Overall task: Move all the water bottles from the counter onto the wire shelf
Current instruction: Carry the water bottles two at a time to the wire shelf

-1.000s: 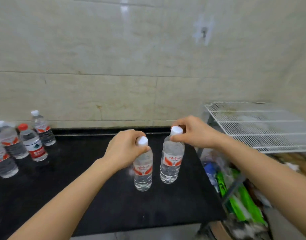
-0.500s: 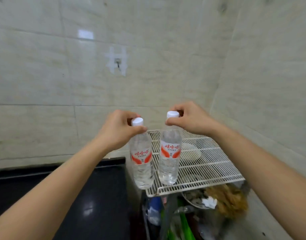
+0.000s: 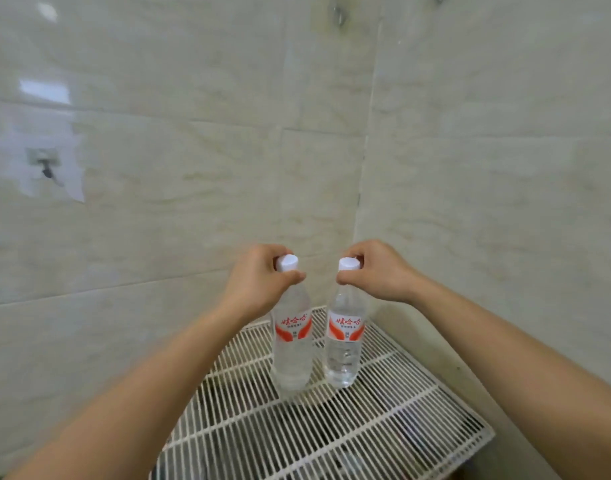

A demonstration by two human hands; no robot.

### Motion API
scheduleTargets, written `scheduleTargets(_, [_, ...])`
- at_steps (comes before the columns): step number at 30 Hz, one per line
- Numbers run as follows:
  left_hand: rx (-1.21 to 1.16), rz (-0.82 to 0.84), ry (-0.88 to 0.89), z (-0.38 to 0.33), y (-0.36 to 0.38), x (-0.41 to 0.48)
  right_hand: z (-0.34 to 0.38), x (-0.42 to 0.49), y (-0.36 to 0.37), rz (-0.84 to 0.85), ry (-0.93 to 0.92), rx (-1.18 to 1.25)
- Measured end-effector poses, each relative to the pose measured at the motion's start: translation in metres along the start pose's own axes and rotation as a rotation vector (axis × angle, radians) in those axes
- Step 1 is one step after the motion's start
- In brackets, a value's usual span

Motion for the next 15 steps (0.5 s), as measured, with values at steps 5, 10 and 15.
scheduleTargets(5, [-0.031,-0.006,-0.018,0.019,0.056,0.053,-0.042,0.06,0.009,-0.038,-0.004,-0.099])
scheduleTargets(10, [-0.005,-0.037,-0.029,0.034,0.1,0.093,-0.08,0.103,0.02,-0.034,0.028,-0.145])
scheduleTargets(15, [-0.018,-0.047,-0.073,0.046,0.131,0.118,-0.102,0.133,0.032,-0.043,0.015,-0.171])
Point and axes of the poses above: each hand's wrist, its own x-axis towards the middle knuckle, its own y-axis out of the palm, z = x × y, the point moved 2 cm from there along x, towards the middle knuckle, and after that the axes turned 8 degrees about -z, right-handed, at the moved point
